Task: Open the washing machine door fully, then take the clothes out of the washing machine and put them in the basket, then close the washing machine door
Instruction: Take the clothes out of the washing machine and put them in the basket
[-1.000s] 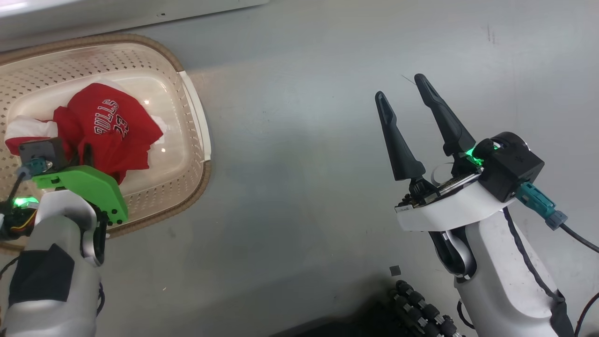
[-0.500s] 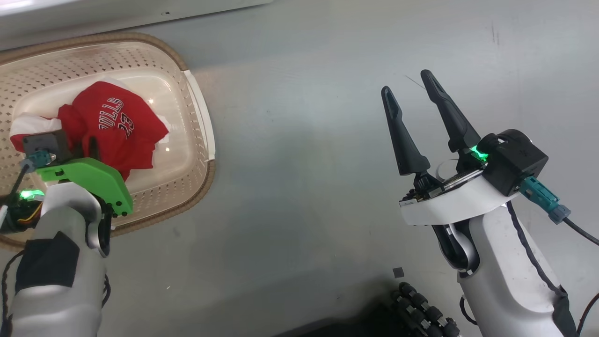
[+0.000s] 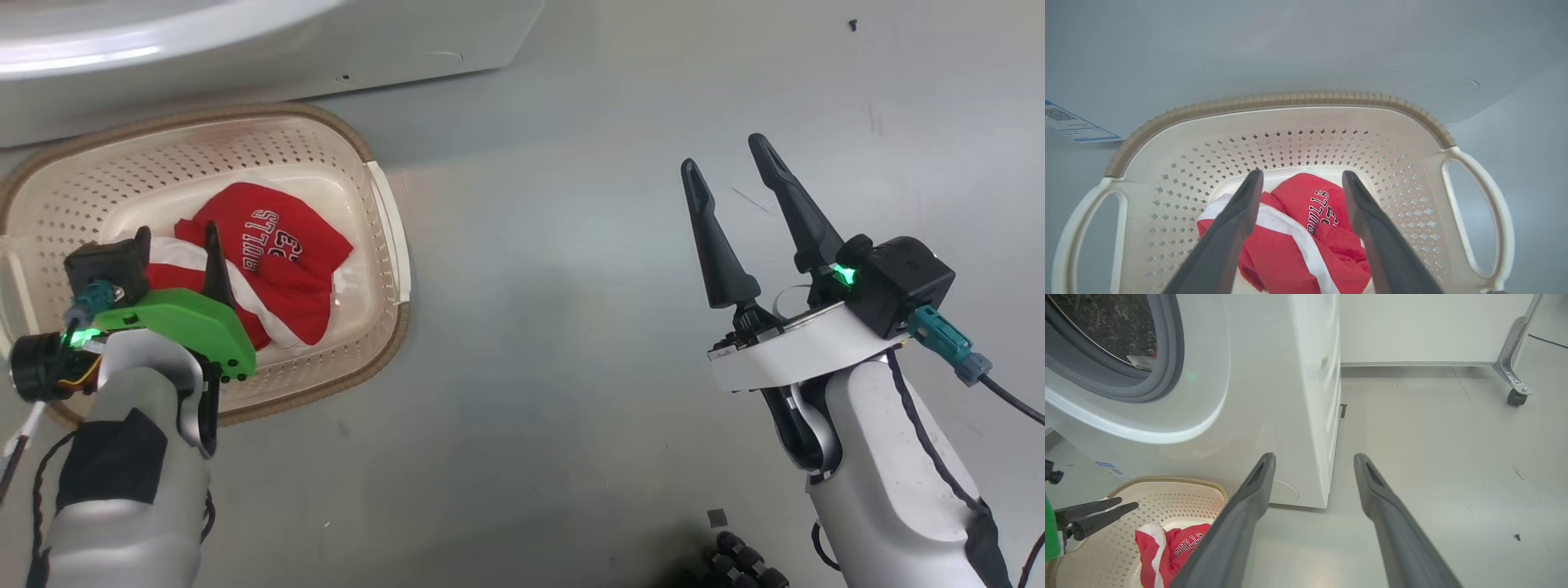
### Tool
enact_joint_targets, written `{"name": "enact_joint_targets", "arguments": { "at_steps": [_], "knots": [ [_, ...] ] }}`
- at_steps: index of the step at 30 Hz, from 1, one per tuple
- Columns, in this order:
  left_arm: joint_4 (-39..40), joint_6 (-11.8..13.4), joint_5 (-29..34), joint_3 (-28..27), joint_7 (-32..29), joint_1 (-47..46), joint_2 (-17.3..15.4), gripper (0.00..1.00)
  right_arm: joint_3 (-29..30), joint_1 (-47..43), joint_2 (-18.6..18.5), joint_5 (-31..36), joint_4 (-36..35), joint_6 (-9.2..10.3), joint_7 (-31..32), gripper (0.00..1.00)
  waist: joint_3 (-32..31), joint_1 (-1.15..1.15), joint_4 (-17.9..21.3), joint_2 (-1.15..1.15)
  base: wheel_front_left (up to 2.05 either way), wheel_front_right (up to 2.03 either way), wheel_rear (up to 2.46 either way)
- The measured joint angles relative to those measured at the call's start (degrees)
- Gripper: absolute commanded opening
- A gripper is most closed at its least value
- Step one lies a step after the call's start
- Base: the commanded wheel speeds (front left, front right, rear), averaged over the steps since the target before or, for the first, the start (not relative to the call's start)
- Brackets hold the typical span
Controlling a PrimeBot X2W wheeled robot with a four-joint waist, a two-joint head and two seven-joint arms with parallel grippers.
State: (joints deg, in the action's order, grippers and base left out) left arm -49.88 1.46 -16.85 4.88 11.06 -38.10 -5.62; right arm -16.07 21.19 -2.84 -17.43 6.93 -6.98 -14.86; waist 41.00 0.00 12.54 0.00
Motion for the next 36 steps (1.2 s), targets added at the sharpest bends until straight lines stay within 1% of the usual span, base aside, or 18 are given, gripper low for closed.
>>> {"name": "enact_joint_targets", "arguments": {
  "at_steps": [3, 10, 17, 18, 21, 28, 33, 36],
  "knots": [
    [0.0, -0.2, 0.4, 0.6, 1.9, 0.2, 1.0, 1.00, 0.7, -0.5, 0.0, 0.5, 1.0, 0.00, 0.0, 1.00, -1.9, 0.00, -0.6, 0.00, 0.00, 0.00, 0.00],
    [1.0, -0.7, 0.4, 1.1, 3.0, 2.0, 2.3, 1.00, 2.4, -3.1, 0.0, 1.1, 2.8, 0.00, 0.0, 1.00, -6.8, 0.00, -2.1, 0.00, 0.00, 0.00, 0.00],
    [5.7, -0.8, 0.8, 2.4, 3.4, 4.0, 2.8, 1.00, 3.5, -5.2, 0.0, 1.4, 4.2, 0.00, 0.0, 1.00, -11.9, 0.00, -3.9, 0.00, 0.00, 0.00, 0.00],
    [5.7, -0.8, 0.8, 2.4, 3.4, 4.0, 2.8, 1.00, 3.5, -5.2, 0.0, 1.4, 4.2, 0.00, 0.0, 1.00, -11.9, 0.00, -3.9, 0.00, 0.00, 0.00, 0.00],
    [8.0, -1.2, 1.1, 2.6, 3.4, 5.3, 3.1, 1.00, 4.3, -6.1, 0.0, 2.0, 4.3, 0.00, 0.0, 1.00, -14.2, 0.00, -4.7, 0.00, 0.00, 0.00, 0.00],
    [17.0, -1.2, 2.0, 2.7, 3.4, 8.6, 3.3, 1.00, 5.2, -8.5, 0.0, 2.5, 4.7, 0.00, 0.0, 1.00, -19.4, 0.00, -6.7, 0.00, 0.00, 0.00, 0.00],
    [20.9, -1.2, 2.3, 3.4, 3.4, 12.8, 3.4, 1.00, 5.1, -10.7, 0.0, 3.0, 5.2, 0.00, 0.0, 1.00, -23.0, 0.00, -8.0, 0.00, 0.00, 0.00, 0.00],
    [23.1, -0.7, 2.4, 4.2, 3.4, 15.3, 3.4, 1.00, 5.5, -11.8, 0.0, 3.0, 5.1, 0.00, 0.0, 1.00, -25.1, 0.00, -8.7, 0.00, 0.00, 0.00, 0.00]
  ]
}}
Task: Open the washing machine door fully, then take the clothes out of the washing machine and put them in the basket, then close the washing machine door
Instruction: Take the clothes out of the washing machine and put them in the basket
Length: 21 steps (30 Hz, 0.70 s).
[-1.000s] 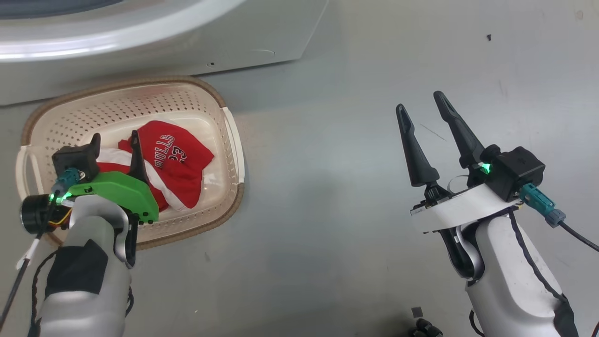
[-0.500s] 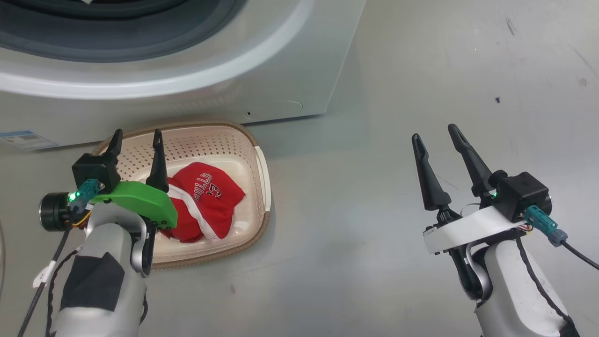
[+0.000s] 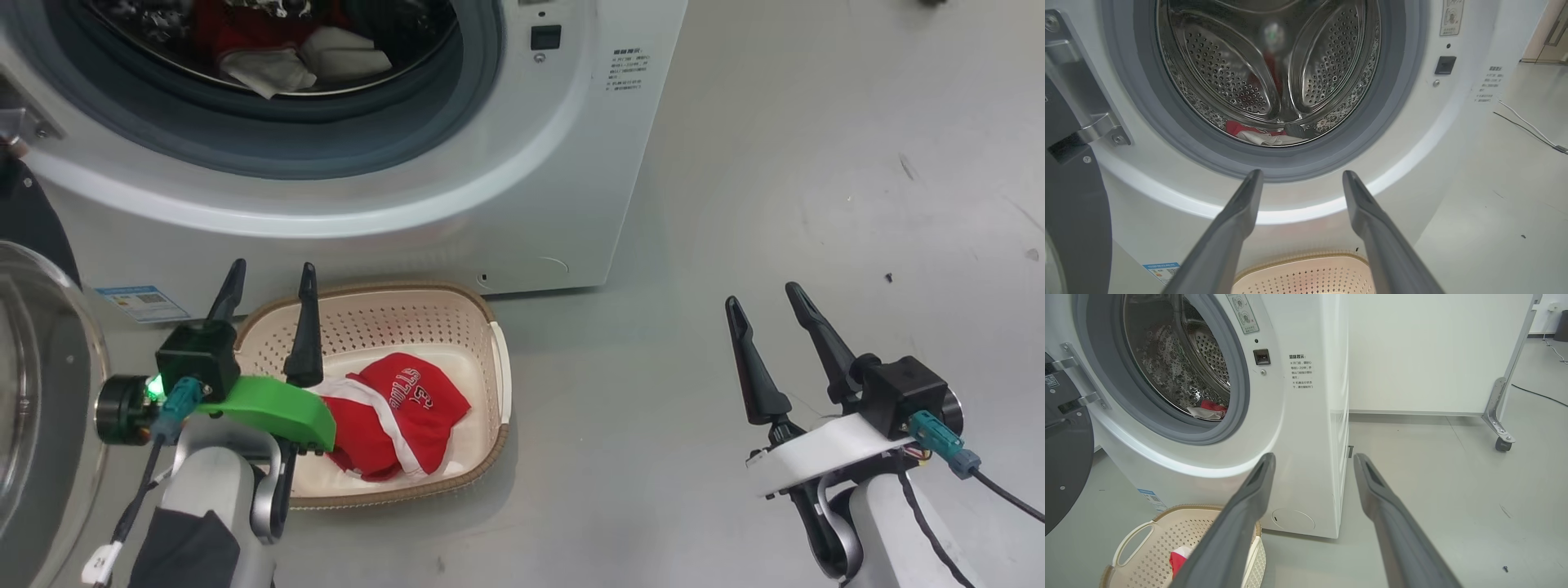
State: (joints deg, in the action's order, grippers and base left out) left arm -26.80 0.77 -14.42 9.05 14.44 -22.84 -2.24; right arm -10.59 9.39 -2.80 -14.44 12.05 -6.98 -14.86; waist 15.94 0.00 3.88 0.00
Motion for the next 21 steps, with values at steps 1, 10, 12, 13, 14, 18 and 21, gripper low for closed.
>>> {"name": "enact_joint_targets", "arguments": {
  "at_steps": [1, 10, 12, 13, 14, 18, 21],
  "knots": [
    [0.7, 0.0, 0.1, 0.3, 0.0, 0.8, 0.0, 1.00, 0.2, -0.4, 0.0, 0.0, 0.0, 0.00, 0.0, 1.00, -0.7, 0.00, -0.2, 0.00, 0.00, 0.00, 0.00],
    [5.7, 0.9, 0.5, 2.2, 0.0, 9.8, 0.0, 1.00, 1.5, -6.1, 0.1, 0.0, 0.0, 0.00, 0.0, 1.00, -6.7, 0.00, -2.1, 0.00, 0.00, 0.00, 0.00],
    [6.6, 1.5, 0.5, 2.2, 0.0, 11.6, 0.0, 1.00, 1.5, -7.0, 0.1, 0.0, 0.1, 0.00, 0.0, 1.00, -7.7, 0.00, -2.5, 0.00, 0.00, 0.00, 0.00],
    [7.0, 1.6, 0.5, 2.2, 0.0, 12.6, 0.0, 1.00, 1.4, -7.3, 0.1, 0.0, 0.1, 0.00, 0.0, 1.00, -8.2, 0.00, -2.6, 0.00, 0.00, 0.00, 0.00],
    [7.4, 1.9, 0.5, 2.2, 0.0, 13.6, 0.0, 1.00, 1.2, -7.6, 0.1, 0.0, 0.1, 0.00, 0.0, 1.00, -8.6, 0.00, -2.7, 0.00, 0.00, 0.00, 0.00],
    [8.9, 2.5, 1.2, 2.4, 0.0, 17.4, 0.0, 1.00, 1.0, -8.4, 0.2, 0.0, 0.0, 0.00, 0.0, 1.00, -10.1, 0.00, -3.0, 0.00, 0.00, 0.00, 0.00],
    [9.8, 2.7, 1.5, 2.7, 0.0, 19.6, -0.1, 1.00, 1.0, -9.4, 0.2, 0.0, -0.1, 0.00, 0.0, 1.00, -11.1, 0.00, -3.0, 0.00, 0.00, 0.00, 0.00]
  ]
}}
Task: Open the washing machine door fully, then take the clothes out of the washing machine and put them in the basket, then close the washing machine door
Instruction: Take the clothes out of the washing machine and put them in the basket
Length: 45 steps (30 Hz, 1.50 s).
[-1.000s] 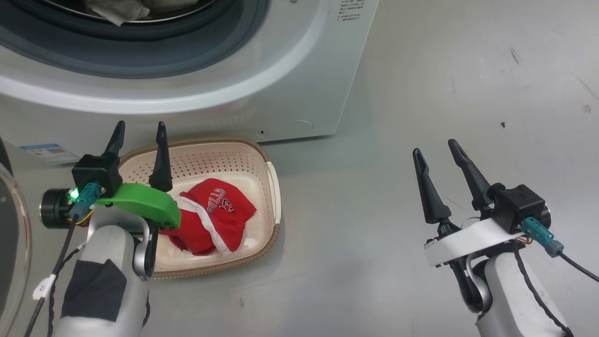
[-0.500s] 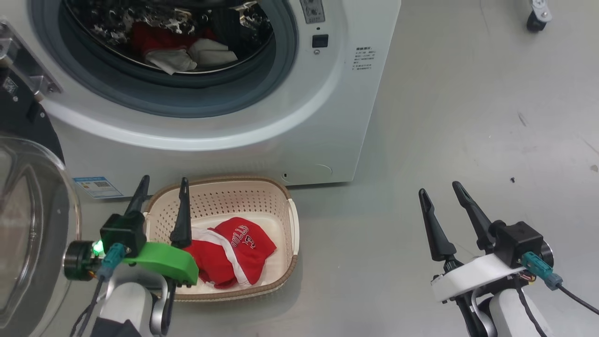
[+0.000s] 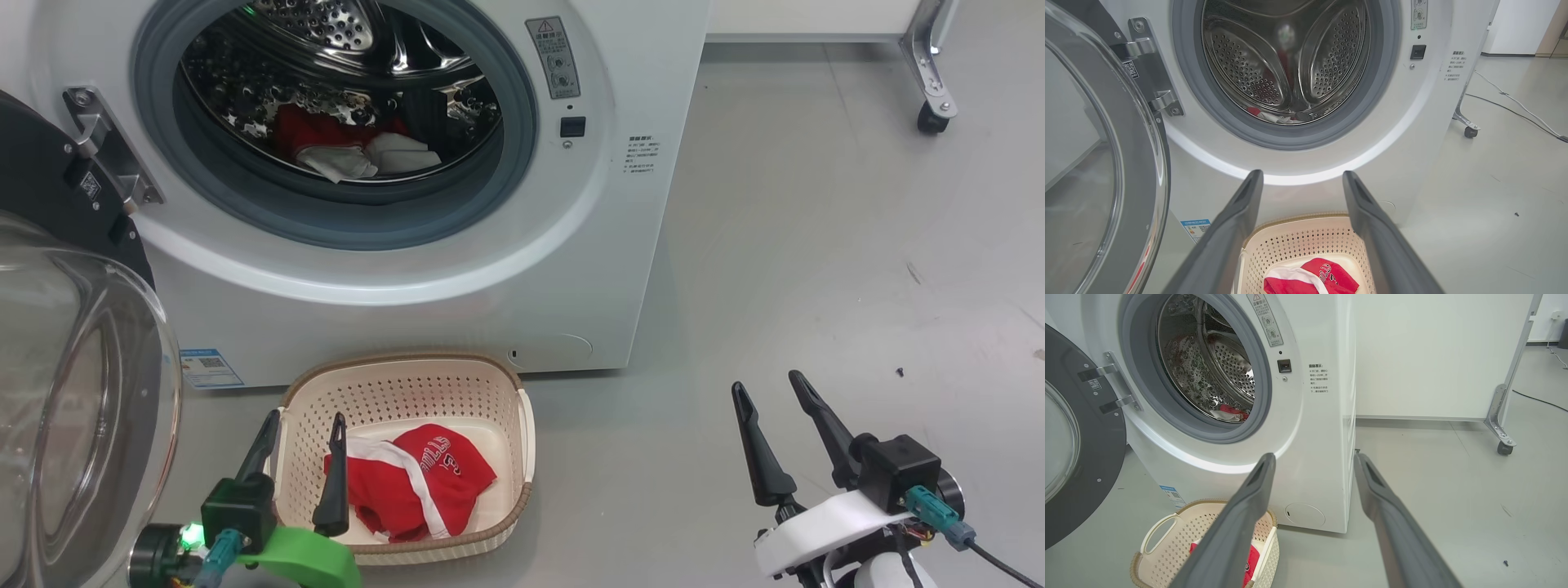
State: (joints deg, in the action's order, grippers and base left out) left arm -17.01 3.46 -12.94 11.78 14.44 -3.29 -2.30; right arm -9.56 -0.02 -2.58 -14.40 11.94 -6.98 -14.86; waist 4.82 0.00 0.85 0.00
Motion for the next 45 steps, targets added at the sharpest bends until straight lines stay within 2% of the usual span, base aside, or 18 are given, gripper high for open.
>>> {"name": "enact_joint_targets", "arguments": {
  "at_steps": [14, 38, 45],
  "knots": [
    [5.4, 1.1, 0.0, 1.3, 0.0, 5.8, -0.1, 1.00, -0.3, -2.9, 0.1, 0.0, -0.8, 0.07, 0.0, 1.00, -2.4, 0.00, -0.1, 0.00, 0.00, 0.00, 0.00],
    [11.6, 2.1, 0.4, 2.2, -1.7, 9.0, -0.2, 1.00, -1.1, -3.0, 0.1, 0.0, -2.0, 0.15, 0.0, 1.00, -1.8, 0.00, 0.6, 0.00, 0.00, 0.00, 0.00],
    [13.4, 2.1, 1.1, 2.6, -2.8, 9.1, -0.3, 1.00, -1.4, -2.9, 0.1, 0.7, -3.7, 0.16, 0.0, 1.00, 0.1, 0.00, 0.6, 0.00, 0.00, 0.00, 0.00]
  ]
}}
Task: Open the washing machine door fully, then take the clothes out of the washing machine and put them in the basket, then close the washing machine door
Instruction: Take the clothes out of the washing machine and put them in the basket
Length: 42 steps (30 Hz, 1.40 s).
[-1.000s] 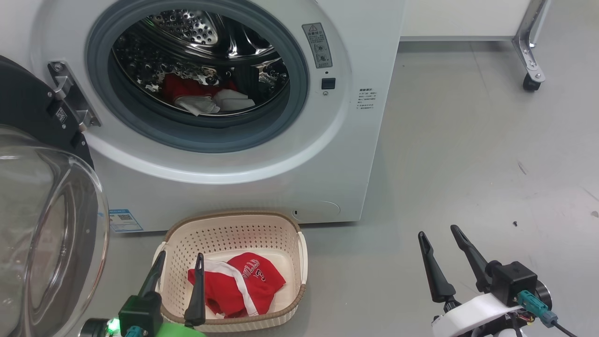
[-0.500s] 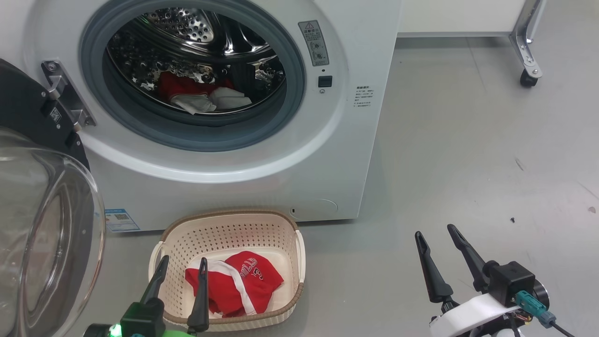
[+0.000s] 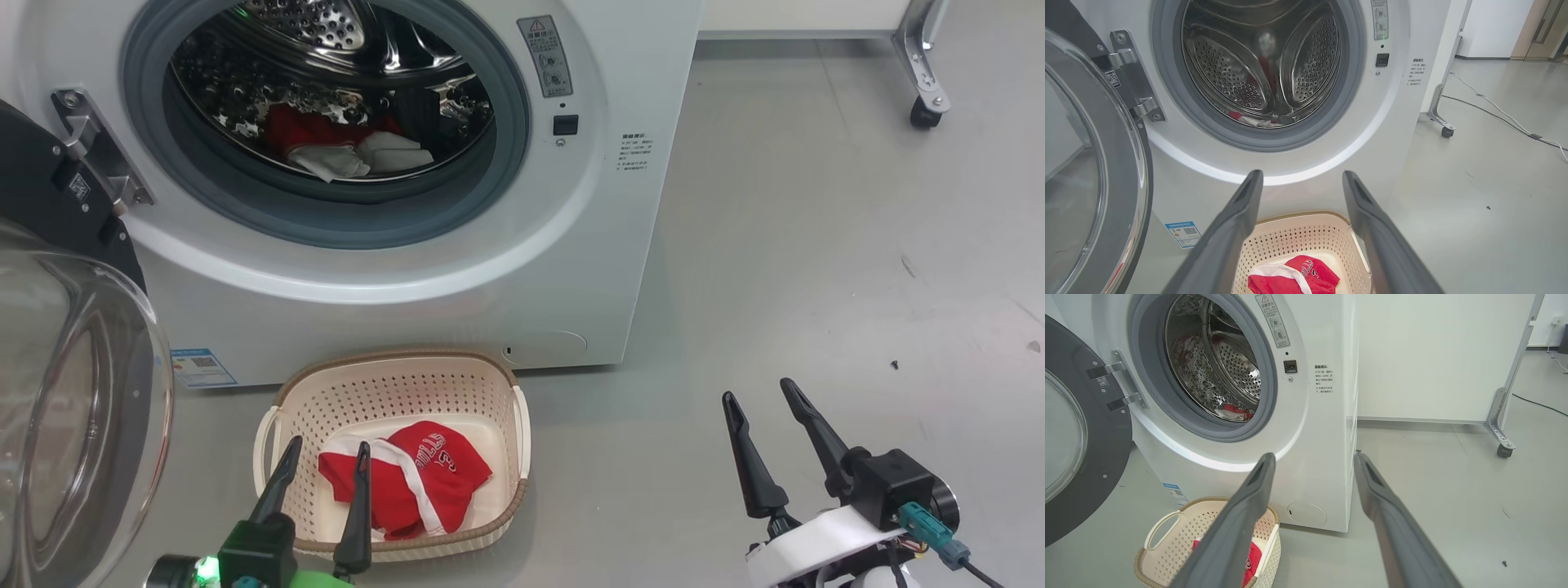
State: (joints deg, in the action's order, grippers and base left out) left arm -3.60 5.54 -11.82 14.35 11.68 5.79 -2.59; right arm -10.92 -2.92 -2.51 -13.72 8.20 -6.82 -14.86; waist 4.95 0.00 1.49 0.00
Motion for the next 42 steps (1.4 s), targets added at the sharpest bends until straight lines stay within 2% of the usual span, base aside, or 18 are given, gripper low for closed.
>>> {"name": "enact_joint_targets", "arguments": {
  "at_steps": [8, 22, 29, 34, 42],
  "knots": [
    [0.1, 0.2, 0.8, 0.8, -3.2, -4.7, -0.2, 1.00, -0.9, 0.8, 0.0, 0.2, -1.4, -0.01, 0.0, 1.00, 3.6, 0.00, 0.4, 0.00, 0.00, 0.00, 0.00],
    [-9.2, -1.9, -0.8, 0.1, -16.8, -19.0, -1.2, 1.00, -4.5, 5.1, 0.0, -1.4, -2.7, -0.09, 0.0, 1.00, 13.6, 0.00, 4.2, 0.00, 0.00, 0.00, 0.00],
    [-12.4, -2.9, -1.9, -2.6, -23.8, -28.3, -3.7, 1.00, -6.3, 8.0, 0.0, -4.8, -3.4, -0.09, 0.0, 1.00, 18.9, 0.00, 7.5, 0.00, 0.00, 0.00, 0.00],
    [-12.5, -3.9, -2.8, -5.0, -28.3, -38.2, -6.3, 1.00, -7.7, 11.5, -0.1, -7.8, -4.4, -0.09, 0.0, 1.00, 23.6, 0.00, 10.4, 0.00, 0.00, 0.00, 0.00],
    [-11.6, -4.4, -2.3, -7.5, -34.5, -51.3, -12.0, 1.00, -9.2, 16.9, -0.1, -11.6, -6.1, 0.43, 0.0, 1.00, 30.2, 0.01, 13.9, 0.00, 0.00, 0.00, 0.00]
  ]
}}
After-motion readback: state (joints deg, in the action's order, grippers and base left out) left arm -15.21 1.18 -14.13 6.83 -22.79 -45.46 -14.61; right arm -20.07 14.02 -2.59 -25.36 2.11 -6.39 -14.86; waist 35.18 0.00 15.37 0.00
